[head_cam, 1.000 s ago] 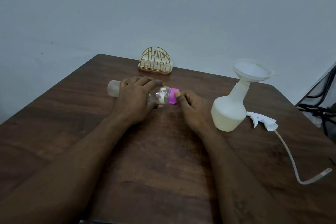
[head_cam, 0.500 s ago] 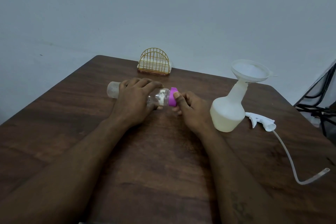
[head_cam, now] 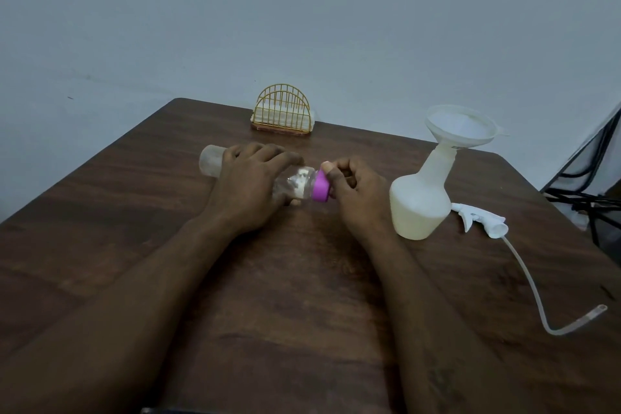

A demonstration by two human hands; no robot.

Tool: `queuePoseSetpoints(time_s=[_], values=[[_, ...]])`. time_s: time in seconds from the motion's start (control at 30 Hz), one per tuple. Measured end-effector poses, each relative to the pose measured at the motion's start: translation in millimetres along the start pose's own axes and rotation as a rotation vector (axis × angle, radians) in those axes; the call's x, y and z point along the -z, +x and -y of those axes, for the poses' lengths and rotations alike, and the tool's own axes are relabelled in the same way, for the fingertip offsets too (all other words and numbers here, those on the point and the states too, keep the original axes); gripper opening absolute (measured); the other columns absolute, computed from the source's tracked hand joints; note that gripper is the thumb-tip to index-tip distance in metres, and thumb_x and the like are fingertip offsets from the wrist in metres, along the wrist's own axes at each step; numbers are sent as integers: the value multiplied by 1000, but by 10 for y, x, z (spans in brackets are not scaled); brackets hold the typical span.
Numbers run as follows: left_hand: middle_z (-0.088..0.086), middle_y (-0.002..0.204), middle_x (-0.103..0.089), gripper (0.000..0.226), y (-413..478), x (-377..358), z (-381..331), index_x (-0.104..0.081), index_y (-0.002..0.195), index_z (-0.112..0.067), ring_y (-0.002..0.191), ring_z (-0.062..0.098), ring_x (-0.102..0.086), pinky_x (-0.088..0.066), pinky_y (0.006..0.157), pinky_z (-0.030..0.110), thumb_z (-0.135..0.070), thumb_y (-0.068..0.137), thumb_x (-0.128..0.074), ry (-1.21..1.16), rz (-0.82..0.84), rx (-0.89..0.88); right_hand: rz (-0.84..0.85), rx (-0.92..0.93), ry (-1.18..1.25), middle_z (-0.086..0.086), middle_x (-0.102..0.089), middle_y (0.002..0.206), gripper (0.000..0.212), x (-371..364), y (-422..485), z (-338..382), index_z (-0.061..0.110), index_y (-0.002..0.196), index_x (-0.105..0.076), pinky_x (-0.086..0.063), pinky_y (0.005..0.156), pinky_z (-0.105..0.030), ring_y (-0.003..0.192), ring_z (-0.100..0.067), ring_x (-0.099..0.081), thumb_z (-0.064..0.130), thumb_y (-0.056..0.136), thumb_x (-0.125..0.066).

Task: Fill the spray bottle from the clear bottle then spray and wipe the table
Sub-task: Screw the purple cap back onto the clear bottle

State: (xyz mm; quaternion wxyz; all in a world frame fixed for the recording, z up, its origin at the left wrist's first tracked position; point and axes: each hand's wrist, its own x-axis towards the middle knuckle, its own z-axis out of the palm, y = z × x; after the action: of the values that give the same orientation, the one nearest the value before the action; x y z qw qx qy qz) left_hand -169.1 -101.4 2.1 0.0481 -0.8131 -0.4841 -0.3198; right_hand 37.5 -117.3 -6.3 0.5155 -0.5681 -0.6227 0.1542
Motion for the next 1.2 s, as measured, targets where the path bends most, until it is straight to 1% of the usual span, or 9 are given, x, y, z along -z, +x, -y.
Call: queuePoseSetpoints(time_s=[0.17, 0.37, 0.63, 0.7, 0.77, 0.9, 1.0, 1.07, 1.2], values=[[-6, 138, -60, 62, 21, 42, 12, -56, 140, -35, 130, 22, -49, -31, 109, 50, -48, 83, -78, -88, -36, 41, 170, 133, -22, 6, -70, 125, 60, 56, -23, 1, 42, 137, -54, -63, 79, -28, 98, -8, -71, 49, 84, -81], [-7, 138, -60, 63, -5, 37, -14, -57, 140, -35, 130, 20, -48, -30, 107, 49, -55, 83, -75, -111, -32, 12, 113, 111, 40, 4, -73, 113, 51, 5, -25, -2, 34, 131, -60, -63, 81, -47, 92, -17, -72, 33, 87, -85], [-5, 139, -58, 64, -16, 37, -29, -55, 142, -34, 130, 19, -47, -30, 105, 45, -59, 85, -70, -100, -65, 16, 90, 38, 85, 4, -77, 108, 53, -17, -56, 69, 45, 134, -55, -64, 75, -50, 86, -17, -75, 51, 87, -77], [-3, 137, -59, 62, -8, 68, -64, -56, 142, -29, 127, 19, -49, -34, 105, 44, -55, 87, -72, -219, -149, 35, 58, 35, 98, 9, -77, 100, 66, -25, -68, 96, 42, 141, -51, -65, 76, -44, 83, -13, -75, 60, 83, -76], [-2, 134, -60, 63, 10, 98, -85, -56, 142, -23, 123, 17, -53, -42, 103, 39, -49, 88, -74, -371, -230, 47, 66, 35, 102, 16, -76, 92, 75, -26, -79, 111, 39, 147, -48, -62, 76, -26, 83, -5, -74, 62, 81, -77], [-14, 133, -58, 59, 31, 117, -117, -52, 145, -22, 119, -2, -55, -41, 99, 12, -47, 93, -69, -603, -294, 61, 144, 11, 95, 16, -75, 99, 74, -32, -98, 99, 36, 146, -51, -55, 74, -14, 87, 2, -72, 59, 82, -80], [-16, 128, -65, 45, 49, 106, -109, -52, 137, -39, 120, 5, -62, -53, 97, 28, -56, 96, -63, -915, -293, 151, 184, 18, 66, 21, -70, 117, 80, -45, -106, 119, 42, 149, -46, -55, 72, -12, 91, 5, -70, 62, 80, -81], [-11, 129, -66, 47, 66, 60, -63, -51, 135, -41, 121, 10, -63, -55, 97, 40, -59, 94, -65, -1004, -256, 201, 208, 32, 25, 22, -67, 127, 84, -64, -114, 121, 44, 152, -42, -58, 78, -20, 94, 4, -70, 61, 80, -82], [-7, 126, -67, 62, 61, -74, 23, -49, 141, -33, 116, 12, -67, -59, 93, 38, -50, 88, -76, -989, -138, 247, 228, 51, -26, 18, -67, 132, 82, -102, -120, 74, 47, 153, -42, -59, 83, -24, 98, 2, -70, 49, 83, -85]])
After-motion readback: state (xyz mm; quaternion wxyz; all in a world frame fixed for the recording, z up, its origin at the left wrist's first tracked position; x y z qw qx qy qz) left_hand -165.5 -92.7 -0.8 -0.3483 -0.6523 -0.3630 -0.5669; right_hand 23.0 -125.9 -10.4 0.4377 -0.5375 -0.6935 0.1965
